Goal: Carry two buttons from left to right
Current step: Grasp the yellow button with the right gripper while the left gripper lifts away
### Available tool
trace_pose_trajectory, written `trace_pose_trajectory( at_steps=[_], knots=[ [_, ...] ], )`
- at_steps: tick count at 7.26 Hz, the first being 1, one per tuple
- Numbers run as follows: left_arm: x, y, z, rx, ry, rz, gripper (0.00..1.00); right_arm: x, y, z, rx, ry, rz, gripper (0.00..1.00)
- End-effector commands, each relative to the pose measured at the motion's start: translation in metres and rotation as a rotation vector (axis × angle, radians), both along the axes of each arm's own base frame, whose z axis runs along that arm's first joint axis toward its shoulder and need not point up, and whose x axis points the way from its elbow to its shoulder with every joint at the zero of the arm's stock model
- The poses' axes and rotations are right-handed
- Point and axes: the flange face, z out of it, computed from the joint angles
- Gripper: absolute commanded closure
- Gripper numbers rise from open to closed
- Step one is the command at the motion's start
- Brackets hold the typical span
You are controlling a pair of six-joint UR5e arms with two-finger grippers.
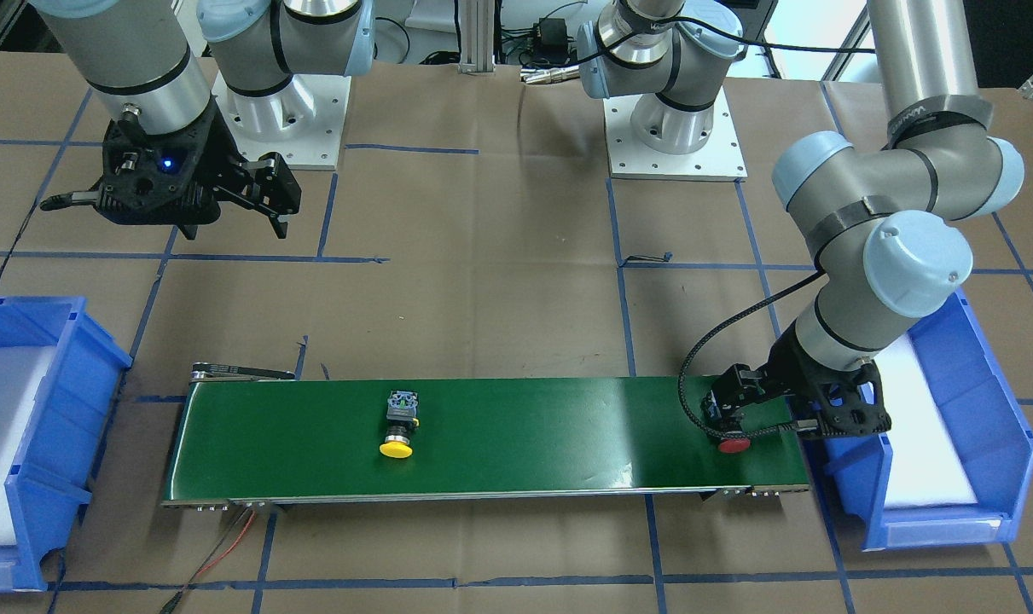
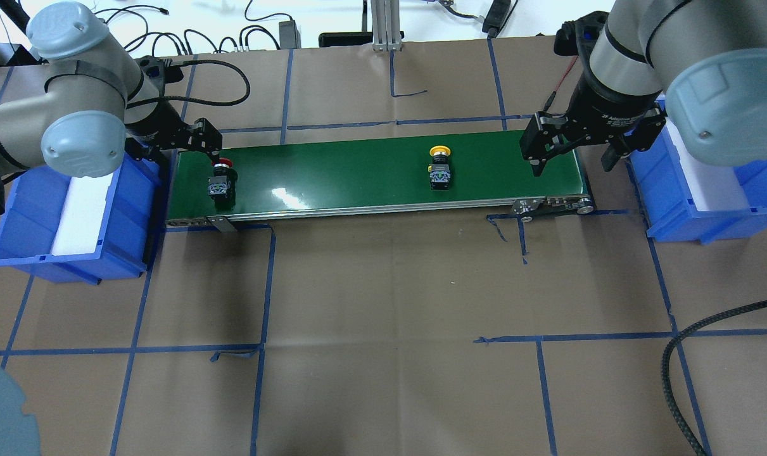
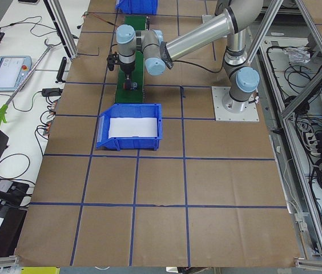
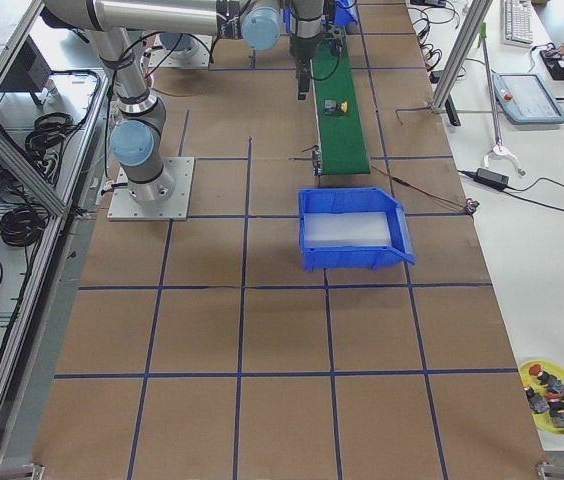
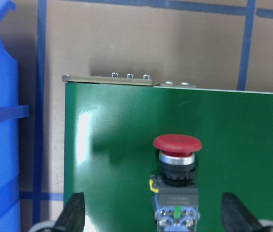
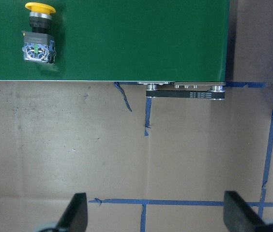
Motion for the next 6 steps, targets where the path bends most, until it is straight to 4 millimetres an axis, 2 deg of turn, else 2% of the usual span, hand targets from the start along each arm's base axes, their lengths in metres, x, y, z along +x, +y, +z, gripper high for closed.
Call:
trace_pose_trajectory(
  at_steps=[1,2,3,4,5,6],
  knots=[
    [-0.03,0.018,0.036,-0.013,-0.006,-0.039,0.0,0.0,0.0,0.0,-0.001,-0.002,0.0,0.0],
    [-0.053,0.03,0.049,-0.003,-0.006,-0.058,0.0,0.0,0.0,0.0,0.0,-0.003,0.003,0.0],
    [-0.067,0.043,0.063,0.019,0.001,-0.034,0.0,0.0,0.0,0.0,-0.001,-0.005,0.006,0.0],
    [-0.074,0.065,0.092,0.056,0.004,-0.041,0.0,0.0,-0.001,-0.001,0.002,-0.005,0.012,0.0],
    [-0.077,0.086,0.112,0.094,0.008,-0.04,0.0,0.0,-0.01,-0.007,-0.015,-0.006,0.009,0.0],
    [-0.079,0.102,0.125,0.112,0.01,-0.041,0.0,0.0,-0.039,-0.018,-0.111,-0.007,0.013,0.0]
  ],
)
